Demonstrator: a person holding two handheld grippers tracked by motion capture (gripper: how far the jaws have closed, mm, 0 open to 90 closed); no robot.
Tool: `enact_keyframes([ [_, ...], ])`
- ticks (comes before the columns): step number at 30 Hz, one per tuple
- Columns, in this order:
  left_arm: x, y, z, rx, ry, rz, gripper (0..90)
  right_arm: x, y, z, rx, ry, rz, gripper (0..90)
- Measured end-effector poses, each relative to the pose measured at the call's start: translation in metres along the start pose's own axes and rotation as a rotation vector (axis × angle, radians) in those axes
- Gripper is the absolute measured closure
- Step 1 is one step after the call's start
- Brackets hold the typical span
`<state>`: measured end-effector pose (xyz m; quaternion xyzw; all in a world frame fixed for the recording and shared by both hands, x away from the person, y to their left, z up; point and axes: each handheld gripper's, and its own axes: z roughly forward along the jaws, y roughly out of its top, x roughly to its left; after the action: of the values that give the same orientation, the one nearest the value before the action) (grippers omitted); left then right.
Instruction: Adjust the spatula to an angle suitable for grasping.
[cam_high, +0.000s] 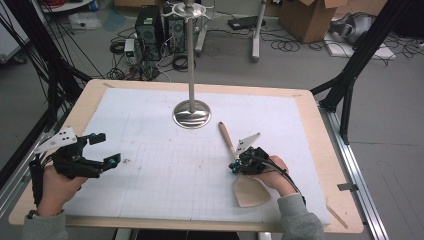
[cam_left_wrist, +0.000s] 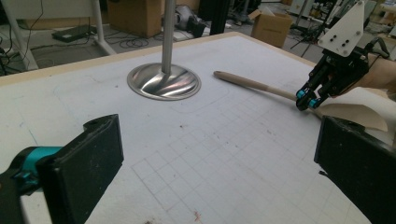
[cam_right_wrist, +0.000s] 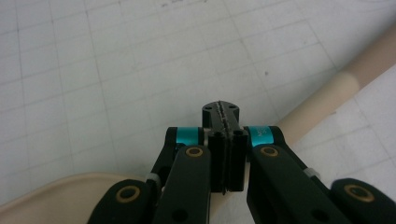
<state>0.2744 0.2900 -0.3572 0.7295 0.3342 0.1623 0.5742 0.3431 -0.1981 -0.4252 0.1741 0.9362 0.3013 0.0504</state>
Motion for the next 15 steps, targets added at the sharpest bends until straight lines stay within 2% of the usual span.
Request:
enact_keyframes([
  [4, 0.0, 0.0, 0.002, 0.003, -0.002, -0.002, 1.8, -0.001, -0.005, -0.004, 0.004, -0.007, -0.001, 90.0],
  [9, 0.0, 0.0, 0.004, 0.008, -0.004, 0.002, 1.7, -0.003, -0.017, -0.011, -0.007, -0.022, 0.024, 90.0],
  [13, -0.001, -0.001, 0.005, 0.015, -0.005, 0.001, 1.7, -0.005, -0.023, -0.015, -0.024, -0.022, 0.044, 90.0],
  [15, -0.001, -0.001, 0.007, 0.016, -0.004, 0.001, 1.7, -0.005, -0.023, -0.02, -0.056, -0.017, 0.05, 90.0],
])
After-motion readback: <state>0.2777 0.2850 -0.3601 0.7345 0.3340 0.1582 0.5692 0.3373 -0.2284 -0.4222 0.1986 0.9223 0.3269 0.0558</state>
